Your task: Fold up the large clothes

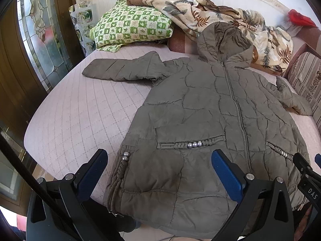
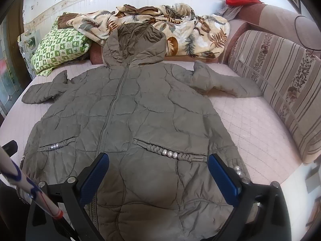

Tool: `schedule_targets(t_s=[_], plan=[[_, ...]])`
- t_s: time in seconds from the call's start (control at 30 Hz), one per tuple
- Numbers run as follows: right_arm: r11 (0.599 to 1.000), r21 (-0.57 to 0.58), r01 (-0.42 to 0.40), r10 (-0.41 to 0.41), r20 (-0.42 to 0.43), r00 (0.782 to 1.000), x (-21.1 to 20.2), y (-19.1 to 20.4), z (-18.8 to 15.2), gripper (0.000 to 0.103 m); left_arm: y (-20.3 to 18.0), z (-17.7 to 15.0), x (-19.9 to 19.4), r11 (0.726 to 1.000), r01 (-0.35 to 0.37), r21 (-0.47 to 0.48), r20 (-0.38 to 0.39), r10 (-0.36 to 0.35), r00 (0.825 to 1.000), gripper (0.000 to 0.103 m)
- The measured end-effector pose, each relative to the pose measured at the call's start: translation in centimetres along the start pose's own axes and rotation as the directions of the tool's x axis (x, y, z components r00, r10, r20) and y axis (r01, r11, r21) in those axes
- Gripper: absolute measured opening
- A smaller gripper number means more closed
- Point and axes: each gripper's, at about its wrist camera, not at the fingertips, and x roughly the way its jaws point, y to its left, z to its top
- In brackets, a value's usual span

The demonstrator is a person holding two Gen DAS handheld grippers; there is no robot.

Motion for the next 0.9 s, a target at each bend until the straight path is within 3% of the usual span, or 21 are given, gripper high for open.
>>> schedule_targets(t_s=[0.47,0.9], plan=[[1.000,-0.018,0.005,-0.005,-0.026,1.000,1.1,0.6,0.1,0.101,1.0,-0.1,2.5,1.000,-0.018,-0.018,-0.047,0.018,0.999,0.103],[0.999,-0.040,0.031,-0.034,-0.061,0.998,2.7,1.6,0.3,0.101,6.0,0.8,8.0,0.993,-0.068,-0.096,-0.086,0.060,0.995,0.103]])
